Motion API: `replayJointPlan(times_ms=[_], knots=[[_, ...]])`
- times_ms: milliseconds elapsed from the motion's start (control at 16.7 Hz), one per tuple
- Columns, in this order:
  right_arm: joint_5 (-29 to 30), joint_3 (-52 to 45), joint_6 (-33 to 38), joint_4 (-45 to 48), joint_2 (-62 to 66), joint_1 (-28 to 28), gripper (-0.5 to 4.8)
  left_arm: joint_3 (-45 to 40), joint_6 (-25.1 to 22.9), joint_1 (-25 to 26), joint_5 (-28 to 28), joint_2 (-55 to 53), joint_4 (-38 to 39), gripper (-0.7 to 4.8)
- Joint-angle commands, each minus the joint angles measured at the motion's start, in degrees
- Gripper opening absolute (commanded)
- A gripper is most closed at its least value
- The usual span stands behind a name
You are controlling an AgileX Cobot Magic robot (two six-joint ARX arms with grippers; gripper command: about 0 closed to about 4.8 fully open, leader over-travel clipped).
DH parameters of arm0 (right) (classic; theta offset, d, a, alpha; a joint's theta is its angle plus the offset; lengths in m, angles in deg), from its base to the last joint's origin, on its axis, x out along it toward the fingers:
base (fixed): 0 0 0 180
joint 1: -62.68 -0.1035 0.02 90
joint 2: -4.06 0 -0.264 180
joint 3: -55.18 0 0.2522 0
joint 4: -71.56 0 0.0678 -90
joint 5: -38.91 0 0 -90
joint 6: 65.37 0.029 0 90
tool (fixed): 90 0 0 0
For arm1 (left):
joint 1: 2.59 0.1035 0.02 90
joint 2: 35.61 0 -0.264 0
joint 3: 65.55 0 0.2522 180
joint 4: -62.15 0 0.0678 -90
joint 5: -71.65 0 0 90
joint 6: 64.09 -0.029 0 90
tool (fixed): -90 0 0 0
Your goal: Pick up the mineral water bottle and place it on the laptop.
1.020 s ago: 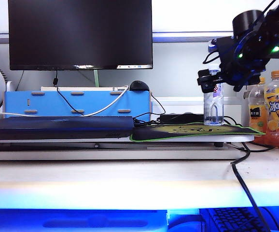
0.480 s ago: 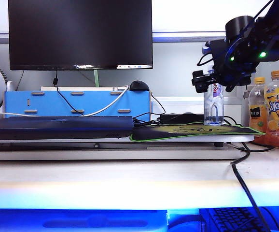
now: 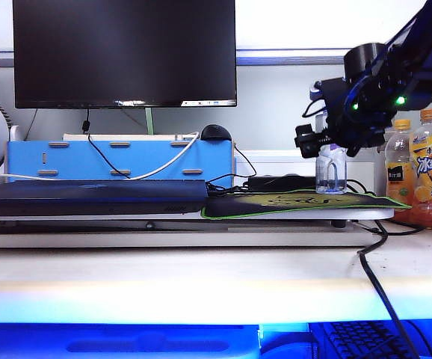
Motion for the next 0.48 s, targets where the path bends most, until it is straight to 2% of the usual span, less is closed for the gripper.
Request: replayJointPlan(times_ms=[60, 240, 300, 480], knots=[[-1.11, 0.31, -0.2, 1.27, 0.04, 0.61, 4.79, 0.09, -0.04, 0.0, 0.17, 0.11, -0.46, -0.02], [-1.11, 0.31, -1.4, 2.8, 0.04, 0.79, 4.79, 0.09, -0.04, 0.0, 0.17, 0.11, -0.46, -0.02], [-1.11, 0.31, -1.42, 3.54, 0.04, 0.79, 3.85, 0.09, -0.04, 0.0, 0.17, 0.11, -0.46, -0.02], [-0.83, 0.31, -1.4, 4.11, 0.04, 0.79, 2.0, 0.09, -0.04, 0.0, 0.17, 0.11, -0.46, -0.02]])
